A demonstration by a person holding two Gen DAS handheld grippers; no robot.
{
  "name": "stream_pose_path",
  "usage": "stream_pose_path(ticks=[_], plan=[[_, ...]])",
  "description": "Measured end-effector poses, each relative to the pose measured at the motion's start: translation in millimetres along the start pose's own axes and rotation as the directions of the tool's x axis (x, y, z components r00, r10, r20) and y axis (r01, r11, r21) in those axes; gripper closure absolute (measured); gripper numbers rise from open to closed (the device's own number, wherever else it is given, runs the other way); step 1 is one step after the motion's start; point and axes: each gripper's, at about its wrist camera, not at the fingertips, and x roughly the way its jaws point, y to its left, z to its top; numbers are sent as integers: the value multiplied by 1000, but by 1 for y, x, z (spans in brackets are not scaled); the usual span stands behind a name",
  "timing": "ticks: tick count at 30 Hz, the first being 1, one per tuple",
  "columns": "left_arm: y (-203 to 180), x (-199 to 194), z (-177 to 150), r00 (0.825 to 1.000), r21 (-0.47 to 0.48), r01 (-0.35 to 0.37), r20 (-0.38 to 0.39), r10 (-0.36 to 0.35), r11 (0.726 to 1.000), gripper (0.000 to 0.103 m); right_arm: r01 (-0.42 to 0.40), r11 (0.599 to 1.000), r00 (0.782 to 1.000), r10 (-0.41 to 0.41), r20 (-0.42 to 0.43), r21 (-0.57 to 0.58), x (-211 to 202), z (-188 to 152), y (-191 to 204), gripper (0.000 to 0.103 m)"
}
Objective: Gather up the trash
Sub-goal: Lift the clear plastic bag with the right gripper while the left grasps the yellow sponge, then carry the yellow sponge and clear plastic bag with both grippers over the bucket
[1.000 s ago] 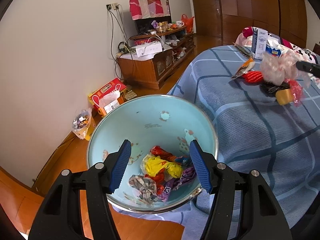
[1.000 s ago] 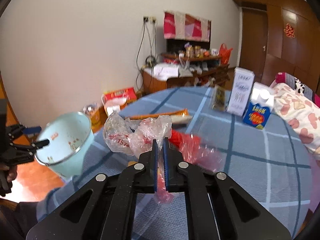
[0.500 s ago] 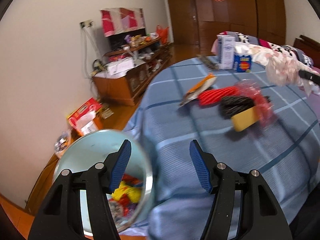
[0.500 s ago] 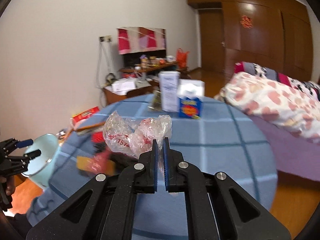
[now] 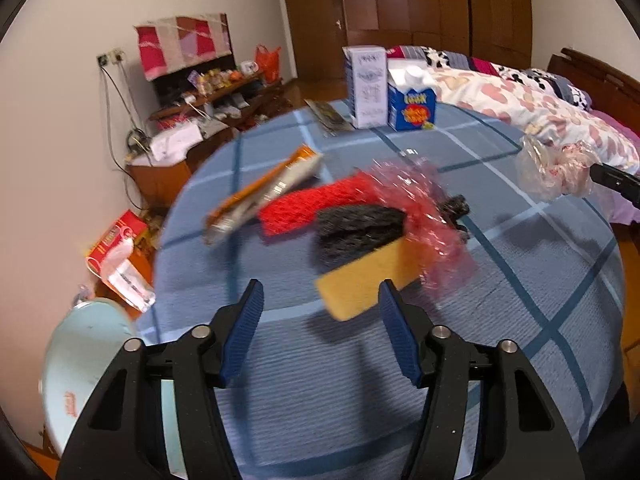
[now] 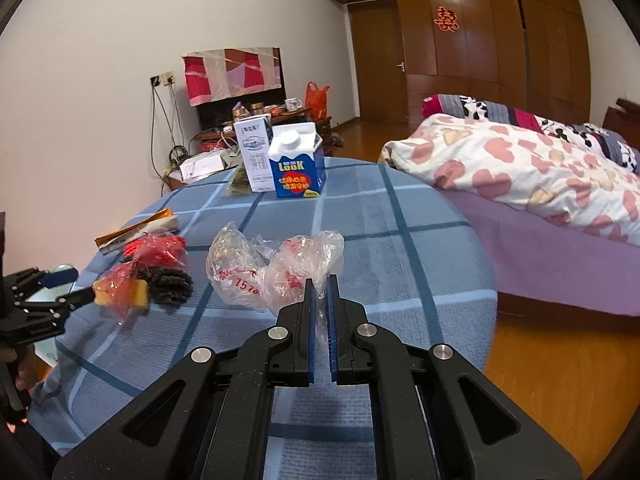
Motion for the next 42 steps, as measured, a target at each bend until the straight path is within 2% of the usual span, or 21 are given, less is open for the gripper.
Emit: stream_pose_path(ticks=[1,2,7,11,15,21,42], plan=[[-2,3,-1,1000,-2,17,-13,-17,1000,65,-2,1000,1000,2,-1,1,0,-2,0,97],[-4,8,-2,999,-5,40,-31,-41,999,72,-7,1000,1000,7,-1,0,0,-3,2,97],[-11,5,-2,999,28,49,-16,-48,998,95,-32,999,999,32,-6,-12,3,-6,11,97],[-5,-14,0,999,42,41,18,-41,998,97,-45,999,999,45,-2,-21,1,-5,19,97],[5,-37,-4,998,61,3,62,-7,998,98,-56,998,998,56,7,-27,0,-1,27,97],[27,-60,-10,996,35,-31,90,28,999,98,-88,995,996,88,13,-46,1,5,46,97],[95,-96,-36,983,-43,-146,102,150,988,98,-223,966,973,229,30,-129,12,31,129,97]])
